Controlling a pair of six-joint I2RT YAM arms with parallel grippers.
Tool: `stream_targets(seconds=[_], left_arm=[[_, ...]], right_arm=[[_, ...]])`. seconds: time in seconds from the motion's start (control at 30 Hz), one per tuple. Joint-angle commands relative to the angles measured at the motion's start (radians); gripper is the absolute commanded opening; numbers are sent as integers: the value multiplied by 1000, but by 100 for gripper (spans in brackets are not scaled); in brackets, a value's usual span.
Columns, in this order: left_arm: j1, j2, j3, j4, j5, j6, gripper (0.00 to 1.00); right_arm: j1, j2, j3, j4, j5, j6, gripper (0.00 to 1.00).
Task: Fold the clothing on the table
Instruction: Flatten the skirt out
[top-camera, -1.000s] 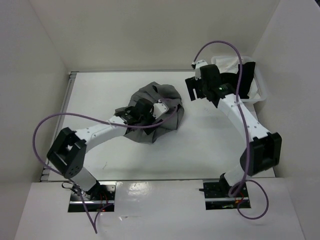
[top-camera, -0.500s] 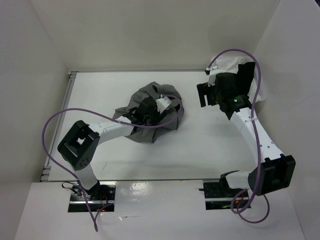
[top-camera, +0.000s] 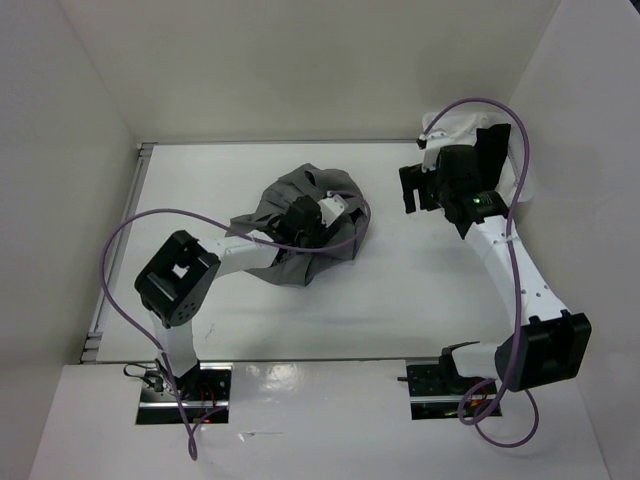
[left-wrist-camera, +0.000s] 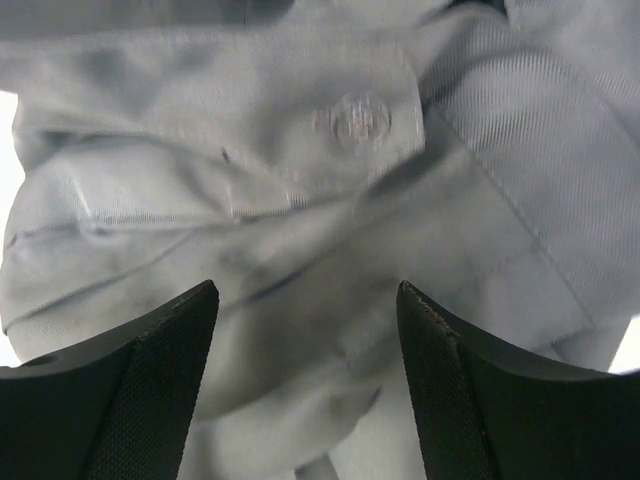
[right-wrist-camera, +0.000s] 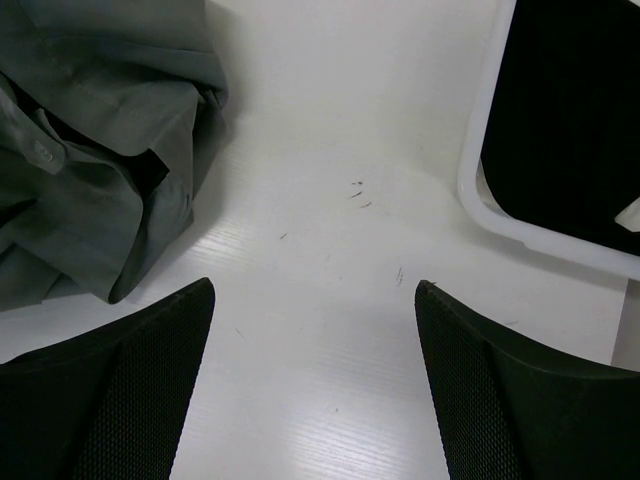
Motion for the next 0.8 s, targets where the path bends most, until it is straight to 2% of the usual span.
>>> stream_targets(seconds=[0.0, 0.33, 0.4, 0.63, 0.73, 0.77], left_arm=[[-3, 22, 65, 64, 20, 0, 78], [-3, 65, 122, 64, 6, 11, 76], [-3, 93, 133, 64, 6, 22, 71], [-3, 127, 160, 64, 6, 42, 66], [-3, 137, 171, 64, 6, 42, 55], [-3, 137, 183, 64, -3, 42, 43]], right_arm=[[-20, -14, -13, 41, -30, -7, 85], [-43, -14, -22, 41, -58, 2, 85], [-52, -14, -22, 41, -58, 2, 85], [-80, -25, -22, 41, -91, 2, 85], [-80, -25, -31, 50, -91, 2, 85], [-80, -25, -31, 50, -91, 2, 85]])
